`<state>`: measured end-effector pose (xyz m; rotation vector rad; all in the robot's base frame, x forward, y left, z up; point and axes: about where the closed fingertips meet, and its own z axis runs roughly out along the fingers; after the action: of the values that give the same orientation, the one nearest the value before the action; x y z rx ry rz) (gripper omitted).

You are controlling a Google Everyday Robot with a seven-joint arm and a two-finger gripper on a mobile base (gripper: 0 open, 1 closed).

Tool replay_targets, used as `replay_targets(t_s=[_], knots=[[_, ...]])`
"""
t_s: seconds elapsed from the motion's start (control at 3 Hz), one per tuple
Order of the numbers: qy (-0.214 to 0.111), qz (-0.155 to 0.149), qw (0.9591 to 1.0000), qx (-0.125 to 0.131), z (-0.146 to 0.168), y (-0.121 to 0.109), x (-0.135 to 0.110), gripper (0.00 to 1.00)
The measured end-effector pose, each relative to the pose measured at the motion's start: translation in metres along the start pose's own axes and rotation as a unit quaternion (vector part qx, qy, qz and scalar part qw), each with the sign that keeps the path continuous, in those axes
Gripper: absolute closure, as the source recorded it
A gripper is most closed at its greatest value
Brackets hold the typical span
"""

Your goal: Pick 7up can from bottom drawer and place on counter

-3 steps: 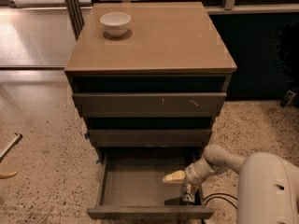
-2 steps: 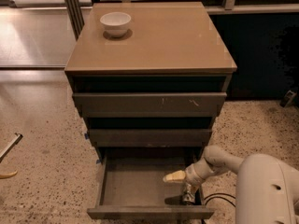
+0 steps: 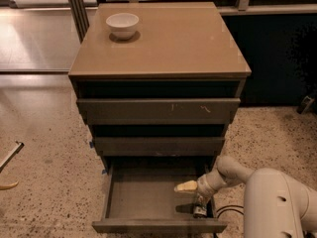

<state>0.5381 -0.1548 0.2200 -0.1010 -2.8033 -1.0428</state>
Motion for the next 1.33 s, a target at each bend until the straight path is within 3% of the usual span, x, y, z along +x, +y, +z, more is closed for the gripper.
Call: replay_targets(t_s=[1.0,1.33], knots=[[-0.045,-0.021,0.9978,0.045,-0.013,-0.005,0.004,0.00],[-0.041,-0.029,0.9975,0.050,-0.005,-0.001,0.009,0.00]])
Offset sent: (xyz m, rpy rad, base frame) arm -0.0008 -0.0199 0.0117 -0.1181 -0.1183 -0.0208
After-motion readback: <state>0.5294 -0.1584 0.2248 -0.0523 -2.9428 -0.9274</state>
